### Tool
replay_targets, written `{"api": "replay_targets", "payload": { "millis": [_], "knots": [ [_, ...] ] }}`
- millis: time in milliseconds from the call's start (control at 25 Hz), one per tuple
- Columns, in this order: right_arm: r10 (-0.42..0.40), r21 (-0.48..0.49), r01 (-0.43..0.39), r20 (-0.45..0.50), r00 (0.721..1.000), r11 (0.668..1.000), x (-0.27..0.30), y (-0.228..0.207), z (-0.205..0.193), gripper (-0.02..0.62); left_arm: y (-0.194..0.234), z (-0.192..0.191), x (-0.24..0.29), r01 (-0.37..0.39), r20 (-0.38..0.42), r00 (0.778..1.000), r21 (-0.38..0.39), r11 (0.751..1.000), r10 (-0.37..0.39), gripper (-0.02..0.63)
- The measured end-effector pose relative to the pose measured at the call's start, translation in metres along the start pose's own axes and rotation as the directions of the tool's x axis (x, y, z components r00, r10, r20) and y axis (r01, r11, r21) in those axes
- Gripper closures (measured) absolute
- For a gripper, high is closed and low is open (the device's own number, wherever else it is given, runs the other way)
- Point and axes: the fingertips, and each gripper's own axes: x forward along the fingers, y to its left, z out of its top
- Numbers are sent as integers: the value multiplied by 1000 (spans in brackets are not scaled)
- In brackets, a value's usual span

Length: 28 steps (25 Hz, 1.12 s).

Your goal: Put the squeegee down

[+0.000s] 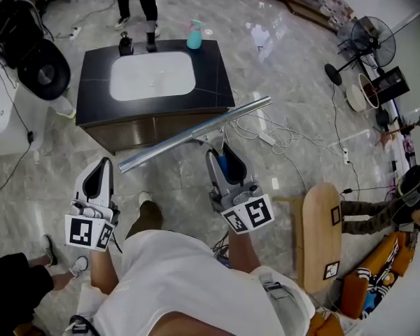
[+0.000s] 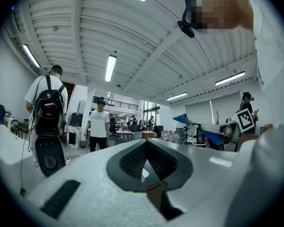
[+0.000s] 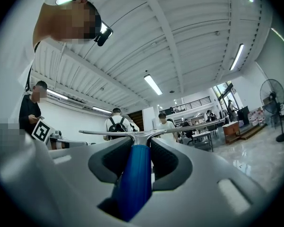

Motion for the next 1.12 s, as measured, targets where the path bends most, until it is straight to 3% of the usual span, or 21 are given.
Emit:
{"api": "replay_targets", "payload": {
  "millis": [320, 640, 880, 1120],
  "knots": [
    [-3, -4, 3, -3, 1000, 1000, 120, 3, -8, 452, 101, 18, 61, 21, 8, 1000, -21, 1000, -21, 600],
    [35, -1, -35, -39, 999, 999, 175, -8, -23, 452, 144, 13, 89, -23, 1, 1000, -44, 999, 23, 600],
    [121, -9, -122, -88, 989, 992, 216, -24, -49, 451, 161, -2, 102, -97, 2, 995, -64, 993, 97, 600],
    [249, -36, -257, -149, 957, 966, 279, -25, -75, 453, 173, -14, 104, -172, -17, 985, -82, 982, 171, 600]
  ]
}}
